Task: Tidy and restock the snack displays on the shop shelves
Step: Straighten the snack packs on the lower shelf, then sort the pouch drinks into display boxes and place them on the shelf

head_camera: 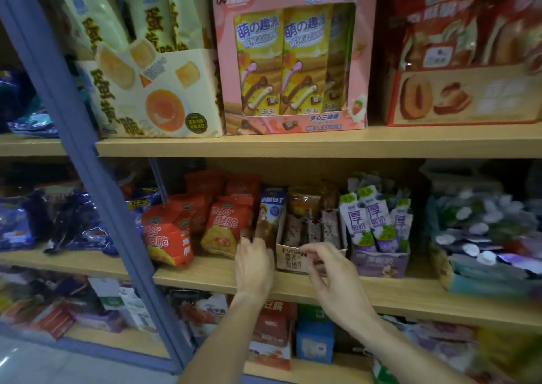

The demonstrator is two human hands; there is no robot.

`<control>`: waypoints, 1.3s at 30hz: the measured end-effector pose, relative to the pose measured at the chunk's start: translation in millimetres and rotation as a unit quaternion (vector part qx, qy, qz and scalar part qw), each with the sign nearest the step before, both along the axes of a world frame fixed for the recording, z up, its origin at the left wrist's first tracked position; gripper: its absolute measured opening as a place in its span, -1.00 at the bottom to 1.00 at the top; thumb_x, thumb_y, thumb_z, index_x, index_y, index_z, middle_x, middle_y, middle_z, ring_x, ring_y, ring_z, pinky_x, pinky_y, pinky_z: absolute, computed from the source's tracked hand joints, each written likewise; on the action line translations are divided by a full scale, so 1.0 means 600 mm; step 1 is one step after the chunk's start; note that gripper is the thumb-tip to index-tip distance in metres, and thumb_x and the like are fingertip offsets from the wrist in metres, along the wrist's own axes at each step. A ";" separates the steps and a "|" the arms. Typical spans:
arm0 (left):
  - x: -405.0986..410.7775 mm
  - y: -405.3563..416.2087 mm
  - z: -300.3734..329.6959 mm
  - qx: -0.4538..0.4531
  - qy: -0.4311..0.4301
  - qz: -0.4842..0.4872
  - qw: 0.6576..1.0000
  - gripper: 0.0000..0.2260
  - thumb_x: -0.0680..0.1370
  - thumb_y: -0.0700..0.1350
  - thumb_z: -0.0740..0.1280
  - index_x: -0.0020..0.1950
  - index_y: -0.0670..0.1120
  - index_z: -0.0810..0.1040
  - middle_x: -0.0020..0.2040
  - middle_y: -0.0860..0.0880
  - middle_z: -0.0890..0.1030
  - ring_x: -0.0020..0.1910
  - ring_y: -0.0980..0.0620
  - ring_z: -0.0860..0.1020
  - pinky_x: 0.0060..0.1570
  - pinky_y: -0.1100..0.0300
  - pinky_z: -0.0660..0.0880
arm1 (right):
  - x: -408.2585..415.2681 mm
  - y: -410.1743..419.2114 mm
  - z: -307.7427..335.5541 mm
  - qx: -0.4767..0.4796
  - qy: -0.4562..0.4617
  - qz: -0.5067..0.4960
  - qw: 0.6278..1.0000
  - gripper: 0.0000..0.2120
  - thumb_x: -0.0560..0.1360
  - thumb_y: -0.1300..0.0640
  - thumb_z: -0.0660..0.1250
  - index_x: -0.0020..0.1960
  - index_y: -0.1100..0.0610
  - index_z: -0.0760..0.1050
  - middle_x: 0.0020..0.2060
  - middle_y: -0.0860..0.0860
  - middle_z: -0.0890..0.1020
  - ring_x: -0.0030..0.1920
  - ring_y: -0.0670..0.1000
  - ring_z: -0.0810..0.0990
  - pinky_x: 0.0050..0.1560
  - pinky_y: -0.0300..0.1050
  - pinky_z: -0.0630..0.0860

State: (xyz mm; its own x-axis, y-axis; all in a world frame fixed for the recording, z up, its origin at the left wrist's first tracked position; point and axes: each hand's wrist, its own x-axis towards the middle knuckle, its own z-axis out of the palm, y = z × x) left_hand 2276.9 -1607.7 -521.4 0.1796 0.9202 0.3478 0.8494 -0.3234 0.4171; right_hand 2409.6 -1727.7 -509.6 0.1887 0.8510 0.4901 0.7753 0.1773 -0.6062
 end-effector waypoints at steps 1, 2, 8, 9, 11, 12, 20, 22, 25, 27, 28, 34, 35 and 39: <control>-0.001 -0.002 -0.002 0.007 -0.027 0.001 1.000 -0.83 0.66 -0.13 0.27 0.16 -0.17 0.57 0.16 -0.21 0.54 0.08 -0.16 0.57 0.12 0.02 0.51 | 0.003 -0.001 0.000 0.004 0.002 0.003 1.000 -0.68 0.60 0.27 0.32 0.30 -0.01 0.50 0.16 -0.20 0.51 0.17 -0.36 0.48 0.10 -0.51 0.41; -0.002 -0.007 -0.005 0.020 -0.061 0.002 0.998 -0.85 0.66 -0.15 0.25 0.14 -0.17 0.56 0.14 -0.23 0.52 0.03 -0.19 0.56 0.08 -0.02 0.51 | 0.007 -0.004 0.000 0.009 0.005 0.003 1.000 -0.68 0.60 0.26 0.32 0.30 0.00 0.50 0.18 -0.20 0.52 0.18 -0.33 0.49 0.12 -0.48 0.44; 0.020 -0.108 0.009 0.205 -0.145 -0.050 0.967 -0.74 0.69 -0.04 0.27 0.35 -0.08 0.54 0.22 -0.16 0.47 0.14 -0.12 0.49 0.03 0.00 0.52 | 0.056 -0.088 -0.001 0.029 0.029 -0.049 0.998 -0.72 0.60 0.16 0.35 0.27 -0.06 0.49 0.16 -0.22 0.51 0.19 -0.28 0.49 0.14 -0.45 0.40; 0.034 -0.135 0.011 0.209 -0.130 -0.069 0.967 -0.72 0.69 -0.02 0.28 0.38 -0.05 0.53 0.24 -0.15 0.46 0.19 -0.11 0.48 0.09 -0.01 0.49 | 0.072 -0.114 -0.008 0.031 0.033 -0.069 0.997 -0.73 0.60 0.14 0.36 0.26 -0.09 0.48 0.15 -0.22 0.51 0.18 -0.28 0.48 0.14 -0.45 0.39; 0.075 -0.194 0.009 0.199 -0.052 -0.123 0.971 -0.65 0.68 0.07 0.28 0.45 0.05 0.48 0.32 -0.13 0.44 0.28 -0.14 0.43 0.30 -0.05 0.34 | 0.110 -0.171 -0.030 0.025 0.057 -0.118 0.991 -0.75 0.59 0.10 0.37 0.22 -0.15 0.47 0.12 -0.24 0.53 0.16 -0.26 0.51 0.12 -0.38 0.42; 0.101 -0.224 0.004 0.198 -0.008 -0.167 0.966 -0.61 0.67 0.11 0.27 0.49 0.09 0.45 0.35 -0.13 0.44 0.32 -0.16 0.42 0.39 -0.07 0.26 | 0.133 -0.203 -0.044 0.016 0.071 -0.146 0.987 -0.74 0.59 0.08 0.37 0.20 -0.19 0.46 0.11 -0.26 0.54 0.14 -0.24 0.53 0.11 -0.33 0.46; 0.322 -0.362 -0.013 -0.021 -0.018 -0.299 0.954 -0.37 0.64 0.23 0.23 0.60 -0.10 0.25 0.45 -0.09 0.43 0.45 -0.09 0.33 0.47 0.04 0.25 | 0.337 -0.385 -0.072 0.012 0.124 -0.339 0.932 -0.79 0.55 0.09 0.43 0.18 -0.04 0.56 0.04 -0.09 0.63 0.05 -0.03 0.63 0.07 -0.04 0.54; 0.365 -0.360 -0.005 -0.149 -0.073 -0.277 0.946 -0.26 0.58 0.19 0.38 0.60 -0.18 0.20 0.49 -0.14 0.41 0.50 -0.11 0.32 0.49 0.04 0.29 | 0.378 -0.400 -0.060 -0.001 0.144 -0.358 0.922 -0.78 0.54 0.08 0.44 0.18 0.01 0.58 0.06 -0.06 0.65 0.07 0.02 0.63 0.07 -0.03 0.53; 0.411 -0.337 0.007 -0.240 -0.150 -0.221 0.933 -0.25 0.42 0.09 0.59 0.47 -0.12 0.32 0.37 -0.09 0.52 0.40 -0.09 0.47 0.37 0.07 0.43 | 0.412 -0.396 -0.042 -0.072 0.181 -0.336 0.922 -0.68 0.56 0.03 0.42 0.28 0.09 0.55 0.15 -0.01 0.66 0.14 0.03 0.62 0.13 -0.06 0.52; 0.432 -0.323 0.018 -0.280 -0.188 -0.215 0.917 -0.39 0.35 0.04 0.66 0.25 0.02 0.41 0.23 0.03 0.58 0.28 -0.02 0.55 0.27 0.12 0.49 | 0.430 -0.388 -0.033 -0.076 0.206 -0.369 0.903 -0.56 0.56 0.01 0.42 0.37 0.15 0.49 0.24 0.07 0.62 0.23 0.11 0.59 0.21 -0.01 0.50; 0.442 -0.320 0.024 -0.305 -0.227 -0.215 0.899 -0.44 0.33 0.00 0.68 0.15 0.07 0.42 0.17 0.06 0.60 0.21 0.02 0.58 0.23 0.13 0.50 | 0.443 -0.387 -0.028 -0.062 0.218 -0.401 0.887 -0.52 0.55 0.03 0.43 0.40 0.18 0.45 0.28 0.12 0.59 0.27 0.16 0.56 0.23 0.02 0.47; 0.455 -0.325 0.018 -0.373 -0.367 -0.220 0.823 -0.45 0.41 -0.02 0.58 0.33 0.10 0.46 0.23 0.10 0.60 0.21 0.10 0.52 0.25 0.09 0.39 | 0.504 -0.395 -0.012 -0.007 0.321 -0.434 0.842 -0.45 0.50 0.12 0.47 0.40 0.24 0.34 0.34 0.20 0.43 0.37 0.21 0.40 0.30 0.05 0.39; 0.453 -0.326 0.016 -0.372 -0.376 -0.225 0.818 -0.39 0.37 0.04 0.55 0.39 0.09 0.46 0.29 0.10 0.58 0.27 0.06 0.50 0.32 0.04 0.37 | 0.508 -0.390 -0.012 -0.011 0.340 -0.421 0.841 -0.45 0.51 0.12 0.46 0.40 0.21 0.32 0.34 0.18 0.41 0.37 0.20 0.40 0.32 0.06 0.40; 0.452 -0.327 0.016 -0.362 -0.382 -0.228 0.819 -0.30 0.29 0.09 0.48 0.44 0.09 0.46 0.32 0.10 0.57 0.32 0.05 0.47 0.41 -0.02 0.33 | 0.518 -0.383 -0.019 0.041 0.460 -0.360 0.811 -0.59 0.60 0.20 0.31 0.30 -0.04 0.18 0.16 0.06 0.44 -0.02 0.15 0.71 0.01 0.16 0.67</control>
State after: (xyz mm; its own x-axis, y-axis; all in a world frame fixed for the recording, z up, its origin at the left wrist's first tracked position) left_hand 2547.8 -1804.1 -511.5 0.5461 0.8330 -0.0883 0.1101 0.0332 0.9934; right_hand 2720.2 -1957.2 -520.7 0.9397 0.3301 -0.0893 -0.0769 -0.0507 -0.9958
